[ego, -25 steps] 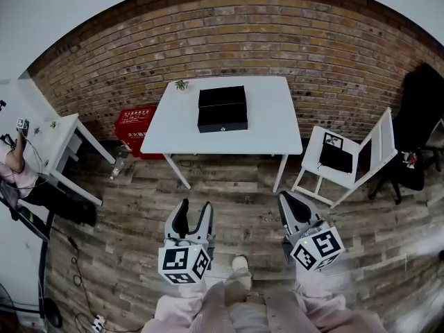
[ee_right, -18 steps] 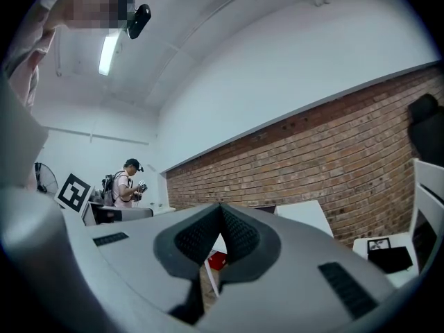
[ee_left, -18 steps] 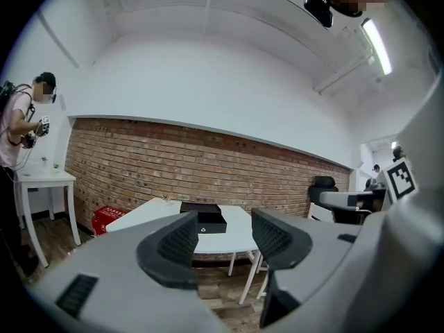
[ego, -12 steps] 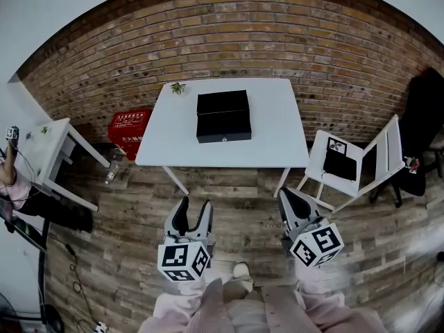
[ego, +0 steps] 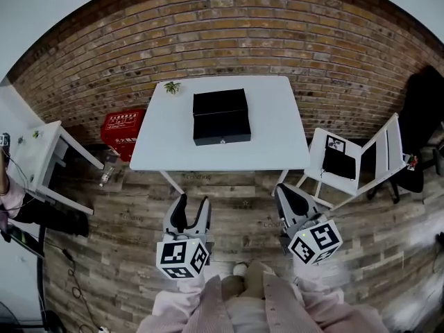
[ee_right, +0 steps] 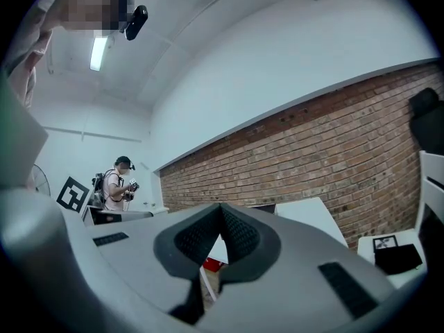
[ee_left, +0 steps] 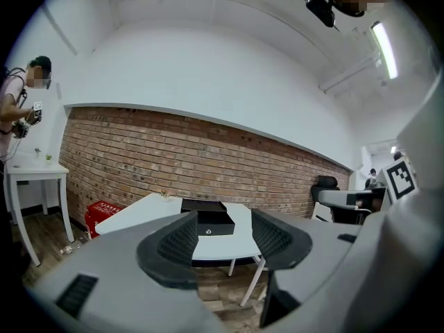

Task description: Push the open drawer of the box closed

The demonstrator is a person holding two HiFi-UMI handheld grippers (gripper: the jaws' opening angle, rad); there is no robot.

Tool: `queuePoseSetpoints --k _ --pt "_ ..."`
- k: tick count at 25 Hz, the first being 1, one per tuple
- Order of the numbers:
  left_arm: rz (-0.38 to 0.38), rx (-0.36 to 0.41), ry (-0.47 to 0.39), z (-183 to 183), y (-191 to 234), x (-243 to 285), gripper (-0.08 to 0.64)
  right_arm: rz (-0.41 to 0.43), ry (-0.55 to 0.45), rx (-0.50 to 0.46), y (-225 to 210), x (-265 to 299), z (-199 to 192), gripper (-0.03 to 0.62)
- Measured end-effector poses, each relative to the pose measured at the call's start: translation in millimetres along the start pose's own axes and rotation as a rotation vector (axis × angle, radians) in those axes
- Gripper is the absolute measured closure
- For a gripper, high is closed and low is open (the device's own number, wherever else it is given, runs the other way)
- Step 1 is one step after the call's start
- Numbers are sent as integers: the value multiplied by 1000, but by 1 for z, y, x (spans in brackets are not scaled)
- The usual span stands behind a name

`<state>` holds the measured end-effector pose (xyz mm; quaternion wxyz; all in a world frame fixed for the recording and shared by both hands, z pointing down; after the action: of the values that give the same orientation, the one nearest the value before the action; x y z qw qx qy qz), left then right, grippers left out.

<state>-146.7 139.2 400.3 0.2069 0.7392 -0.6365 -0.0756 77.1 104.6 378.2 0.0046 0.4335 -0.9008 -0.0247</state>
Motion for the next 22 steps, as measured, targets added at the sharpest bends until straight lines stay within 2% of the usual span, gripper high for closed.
queuePoseSetpoints --k 10,22 --pt "7 -13 23 -4 14 30 327 -9 19 16 -13 28 -12 589" --pt "48 -49 85 -14 39 105 327 42 38 33 -46 106 -22 589"
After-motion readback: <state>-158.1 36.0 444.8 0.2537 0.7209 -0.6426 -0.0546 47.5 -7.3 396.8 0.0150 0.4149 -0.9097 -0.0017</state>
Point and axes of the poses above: the fingertips, and each gripper's own axes: x forward along the fingers, y to its left, z out of its top, the point moved 2 cm from there along -x, backward along the fingers, and after that the axes turned 14 degrees about -x, right-handed, at the moved point
